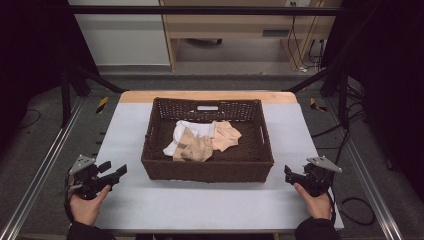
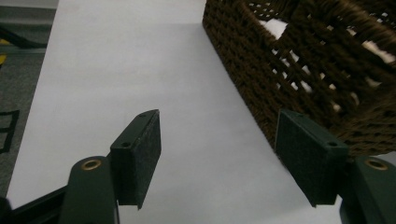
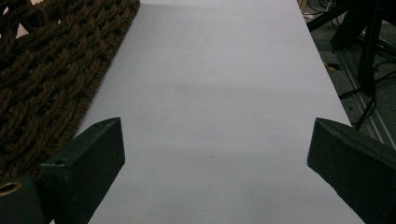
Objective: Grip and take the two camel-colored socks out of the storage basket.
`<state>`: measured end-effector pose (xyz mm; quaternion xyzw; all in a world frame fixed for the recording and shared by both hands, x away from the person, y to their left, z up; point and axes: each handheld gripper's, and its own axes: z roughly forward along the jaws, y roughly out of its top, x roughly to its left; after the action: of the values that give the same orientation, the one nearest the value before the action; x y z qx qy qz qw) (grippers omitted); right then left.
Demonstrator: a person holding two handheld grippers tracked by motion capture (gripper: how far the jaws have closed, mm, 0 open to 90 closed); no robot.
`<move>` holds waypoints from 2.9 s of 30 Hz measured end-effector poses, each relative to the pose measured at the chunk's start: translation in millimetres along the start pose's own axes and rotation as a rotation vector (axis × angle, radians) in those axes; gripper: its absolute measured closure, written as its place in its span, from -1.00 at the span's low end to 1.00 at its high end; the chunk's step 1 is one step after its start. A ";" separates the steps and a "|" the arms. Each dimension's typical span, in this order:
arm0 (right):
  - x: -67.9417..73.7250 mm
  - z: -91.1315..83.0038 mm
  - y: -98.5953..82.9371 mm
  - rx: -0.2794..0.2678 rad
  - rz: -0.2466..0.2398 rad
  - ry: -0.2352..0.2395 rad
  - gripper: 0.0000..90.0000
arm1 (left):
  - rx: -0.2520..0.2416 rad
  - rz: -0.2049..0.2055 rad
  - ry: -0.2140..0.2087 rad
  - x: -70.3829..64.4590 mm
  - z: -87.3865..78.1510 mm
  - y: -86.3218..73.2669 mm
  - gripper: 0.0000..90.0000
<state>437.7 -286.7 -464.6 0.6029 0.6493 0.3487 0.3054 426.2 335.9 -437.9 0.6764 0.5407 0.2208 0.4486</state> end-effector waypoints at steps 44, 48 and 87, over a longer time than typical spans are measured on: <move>4.1 -3.9 -1.0 -0.022 -0.030 -0.010 -0.91 | -0.135 0.111 -0.157 -88.1 10.7 98.7 -0.19; 4.5 -2.8 -0.9 -0.023 -0.039 -0.011 -0.91 | -0.141 0.101 -0.169 -92.7 15.2 107.8 -0.19; 2.3 -0.8 1.2 -0.042 -0.039 -0.016 -0.91 | 0.004 0.255 -0.044 -133.8 153.0 128.7 -0.04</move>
<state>437.6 -284.5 -463.1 0.5862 0.6510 0.3514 0.3303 572.2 153.5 -380.6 0.7452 0.4409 0.2601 0.4273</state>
